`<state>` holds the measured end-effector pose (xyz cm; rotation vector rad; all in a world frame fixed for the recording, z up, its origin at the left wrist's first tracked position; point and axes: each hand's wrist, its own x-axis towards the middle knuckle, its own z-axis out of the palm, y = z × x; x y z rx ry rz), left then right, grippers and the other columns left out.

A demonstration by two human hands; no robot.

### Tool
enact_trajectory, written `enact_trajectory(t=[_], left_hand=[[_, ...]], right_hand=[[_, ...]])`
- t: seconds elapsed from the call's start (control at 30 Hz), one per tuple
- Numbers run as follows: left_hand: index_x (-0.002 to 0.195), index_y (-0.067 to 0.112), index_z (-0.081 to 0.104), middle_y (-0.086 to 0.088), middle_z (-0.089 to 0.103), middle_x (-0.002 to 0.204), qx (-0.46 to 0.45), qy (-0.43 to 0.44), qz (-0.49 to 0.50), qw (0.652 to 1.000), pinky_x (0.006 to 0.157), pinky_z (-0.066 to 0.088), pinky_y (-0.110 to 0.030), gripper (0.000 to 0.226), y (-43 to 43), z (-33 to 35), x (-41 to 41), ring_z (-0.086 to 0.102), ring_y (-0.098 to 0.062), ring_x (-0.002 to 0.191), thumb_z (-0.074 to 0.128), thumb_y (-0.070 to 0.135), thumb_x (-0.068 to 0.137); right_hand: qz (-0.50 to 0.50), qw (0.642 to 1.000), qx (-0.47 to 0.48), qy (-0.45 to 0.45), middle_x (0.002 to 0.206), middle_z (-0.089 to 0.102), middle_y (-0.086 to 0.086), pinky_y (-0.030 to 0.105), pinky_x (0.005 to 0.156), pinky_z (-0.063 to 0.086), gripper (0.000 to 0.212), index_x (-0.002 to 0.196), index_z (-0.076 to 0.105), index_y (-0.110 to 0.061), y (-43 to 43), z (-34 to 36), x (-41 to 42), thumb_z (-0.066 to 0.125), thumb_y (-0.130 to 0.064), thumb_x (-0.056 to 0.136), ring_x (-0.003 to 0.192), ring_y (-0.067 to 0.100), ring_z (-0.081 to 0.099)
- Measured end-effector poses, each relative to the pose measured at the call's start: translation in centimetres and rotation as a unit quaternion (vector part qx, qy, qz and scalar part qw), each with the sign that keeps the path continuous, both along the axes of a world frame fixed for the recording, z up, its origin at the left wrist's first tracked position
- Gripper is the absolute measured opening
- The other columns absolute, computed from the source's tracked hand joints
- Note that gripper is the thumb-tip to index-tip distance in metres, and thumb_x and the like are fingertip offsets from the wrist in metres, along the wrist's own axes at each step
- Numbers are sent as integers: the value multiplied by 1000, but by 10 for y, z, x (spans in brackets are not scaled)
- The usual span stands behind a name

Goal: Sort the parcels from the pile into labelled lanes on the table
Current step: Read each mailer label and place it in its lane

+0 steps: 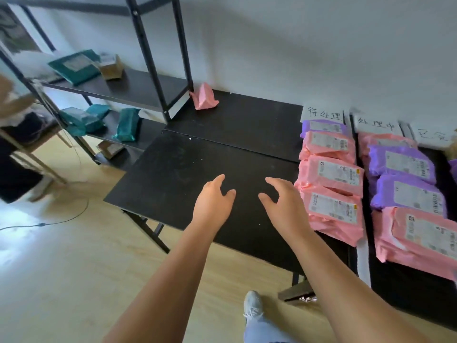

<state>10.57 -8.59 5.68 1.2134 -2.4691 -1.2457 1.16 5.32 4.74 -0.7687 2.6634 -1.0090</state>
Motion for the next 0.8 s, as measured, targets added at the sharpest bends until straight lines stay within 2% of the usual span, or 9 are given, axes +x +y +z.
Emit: enact_trajectory(t=[0.1,0.2,0.53,0.67,0.73,0.8], left_hand=[[153,28,29,0,41,153,-16,7,9,1000,76,43,-17,58,-34,1,-14,58,-6,103,53,34,101],[153,28,30,0,41,153,-30,6,22,999,83,45,-24,58,-68,3,-33,56,-16,122,53,34,101],[153,25,33,0,41,152,-49,-8,49,998,93,47,-31,56,-178,2,-87,56,-17,122,52,33,100],[152,26,33,2,41,152,-44,-9,36,998,83,46,-26,55,-226,-6,-113,59,-12,111,51,32,101],[152,26,34,2,41,152,-42,-4,25,999,84,45,-25,53,-254,-10,-128,58,-13,115,50,31,102],[151,24,35,1,43,150,-39,-6,6,999,92,48,-30,52,-283,-15,-141,55,-17,123,49,30,102]], right_hand=[[14,1000,-18,-2,144,53,-1,35,109,44,48,139,54,-22,-39,-2,-20,68,-28,93,134,16,49],[25,999,-32,-4,143,53,-1,34,109,43,48,139,54,-22,-80,-2,-43,68,-28,94,134,16,48],[67,998,-19,-6,142,52,-4,34,109,40,44,140,54,-20,-195,-2,-113,62,-26,97,132,15,46],[64,998,-1,-3,142,53,-3,34,108,42,44,140,54,-21,-239,-5,-134,62,-26,97,130,16,48],[60,998,15,4,142,53,-2,34,108,42,44,140,53,-20,-262,-9,-145,62,-26,97,130,16,50],[43,999,31,6,143,53,-1,36,108,43,45,141,53,-20,-285,-11,-156,62,-26,97,130,17,50]])
